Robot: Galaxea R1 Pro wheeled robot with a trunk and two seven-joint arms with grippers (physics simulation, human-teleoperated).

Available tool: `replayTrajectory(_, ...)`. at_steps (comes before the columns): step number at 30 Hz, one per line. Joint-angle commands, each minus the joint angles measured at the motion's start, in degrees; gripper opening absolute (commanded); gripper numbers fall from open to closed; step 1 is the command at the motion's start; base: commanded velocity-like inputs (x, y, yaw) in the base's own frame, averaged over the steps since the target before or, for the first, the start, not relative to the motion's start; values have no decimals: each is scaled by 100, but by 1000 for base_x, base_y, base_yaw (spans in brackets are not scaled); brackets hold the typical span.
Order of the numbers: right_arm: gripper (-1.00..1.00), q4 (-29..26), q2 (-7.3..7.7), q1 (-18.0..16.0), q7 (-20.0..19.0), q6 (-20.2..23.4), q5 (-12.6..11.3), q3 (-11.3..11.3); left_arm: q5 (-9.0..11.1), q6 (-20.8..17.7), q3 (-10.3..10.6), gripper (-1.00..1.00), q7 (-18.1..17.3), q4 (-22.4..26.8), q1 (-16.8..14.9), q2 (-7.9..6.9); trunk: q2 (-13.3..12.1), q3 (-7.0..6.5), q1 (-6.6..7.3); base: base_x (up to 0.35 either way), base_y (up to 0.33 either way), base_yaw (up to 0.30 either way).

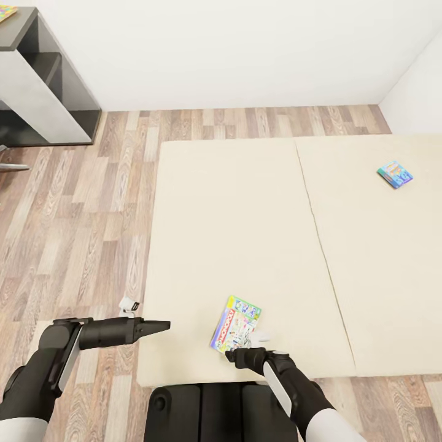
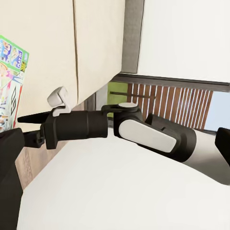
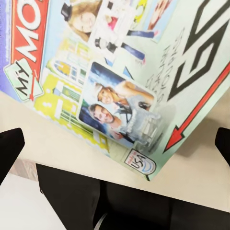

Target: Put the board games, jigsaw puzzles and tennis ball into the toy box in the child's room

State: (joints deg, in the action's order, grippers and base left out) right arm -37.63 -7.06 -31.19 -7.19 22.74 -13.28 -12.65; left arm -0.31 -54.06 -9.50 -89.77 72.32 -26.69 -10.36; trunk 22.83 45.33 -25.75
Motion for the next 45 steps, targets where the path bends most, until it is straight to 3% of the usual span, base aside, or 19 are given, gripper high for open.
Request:
replayTrajectory(1, 100, -8, 1, -1, -1, 29, -17, -5, -4, -61, 0, 100, -23, 2, -1, -1, 8, 6, -3, 0, 4, -2)
replayTrajectory(20, 100, -8, -4, -1, -1, 43, -15, -9, -4, -61, 0, 100, -23, 2, -3, -6, 8, 6, -3, 0, 52, 0)
replayTrajectory(23, 100, -25, 94, -99, 96, 140, -42, 89, -21, -47, -35, 100, -23, -25, -3, 12, 9, 6, -3, 0, 0, 0)
replayTrajectory(26, 100, -31, 96, -197, 144, 236, -24, 187, -16, -48, -35, 100, -23, -25, -3, 18, 9, 6, -3, 0, 0, 0)
replayTrajectory(32, 100, -56, 127, -125, 26, 50, 30, 64, 3, -54, -21, 100, -23, -25, -3, 28, 9, 6, -3, 0, 0, 0)
replayTrajectory(45, 100, -60, 193, -90, 8, -112, 28, 35, 9, -52, -17, 100, -23, -25, -3, 26, 9, 6, -3, 0, 0, 0)
